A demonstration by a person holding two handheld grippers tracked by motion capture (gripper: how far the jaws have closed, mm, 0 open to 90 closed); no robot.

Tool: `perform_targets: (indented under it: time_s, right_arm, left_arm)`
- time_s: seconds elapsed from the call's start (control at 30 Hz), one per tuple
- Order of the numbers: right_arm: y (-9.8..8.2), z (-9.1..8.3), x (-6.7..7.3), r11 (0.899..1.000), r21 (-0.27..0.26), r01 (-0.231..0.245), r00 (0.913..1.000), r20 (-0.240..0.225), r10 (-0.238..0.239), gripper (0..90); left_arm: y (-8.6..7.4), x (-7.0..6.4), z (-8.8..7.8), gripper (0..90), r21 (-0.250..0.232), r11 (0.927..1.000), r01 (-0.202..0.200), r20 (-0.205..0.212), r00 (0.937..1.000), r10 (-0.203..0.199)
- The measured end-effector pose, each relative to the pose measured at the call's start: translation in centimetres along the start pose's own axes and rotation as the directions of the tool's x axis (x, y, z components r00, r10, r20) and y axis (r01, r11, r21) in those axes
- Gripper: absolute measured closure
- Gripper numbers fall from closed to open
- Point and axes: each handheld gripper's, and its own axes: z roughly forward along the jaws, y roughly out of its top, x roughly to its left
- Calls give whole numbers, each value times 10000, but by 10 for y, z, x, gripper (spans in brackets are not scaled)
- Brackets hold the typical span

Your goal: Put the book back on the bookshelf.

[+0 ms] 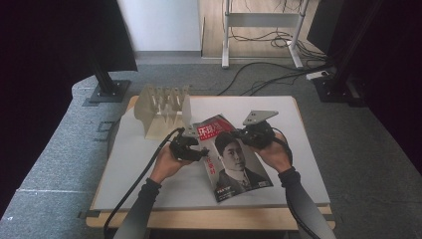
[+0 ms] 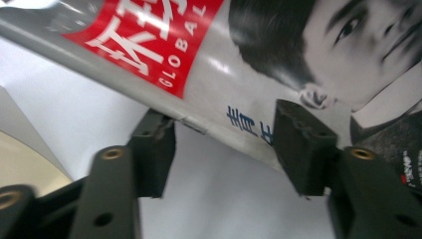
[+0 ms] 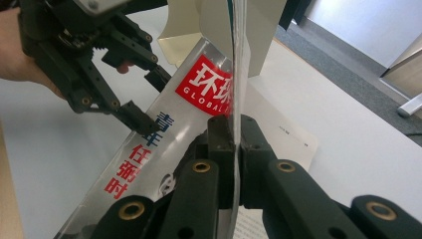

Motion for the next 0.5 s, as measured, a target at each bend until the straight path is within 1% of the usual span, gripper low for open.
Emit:
perform_targets:
  time_s: [0.1, 0.17, 0.27, 0.4, 0.5]
  right_arm:
    - [1, 0, -1, 10000, -61, -62, 10000, 27, 62, 860]
    - [2, -1, -2, 9999, -126, -81, 10000, 26, 82, 859]
    - [3, -2, -3, 9998, -159, -97, 9999, 52, 98, 859]
    - [5, -5, -5, 9997, -239, -102, 9998, 145, 105, 857]
    - [5, -7, -9, 9993, -325, -206, 9995, 231, 214, 854]
  left_arm:
    - [3, -1, -2, 502, 30, 10000, -21, 48, 10000, 21]
    - [6, 0, -5, 537, 130, 9998, 117, 187, 9998, -119]
    - [10, 1, -7, 585, 125, 9994, 317, 209, 9993, -320]
    - [14, 4, -13, 651, -127, 9985, 536, 237, 9983, -533]
    - [17, 5, -22, 696, -539, 9970, 560, 168, 9983, -552]
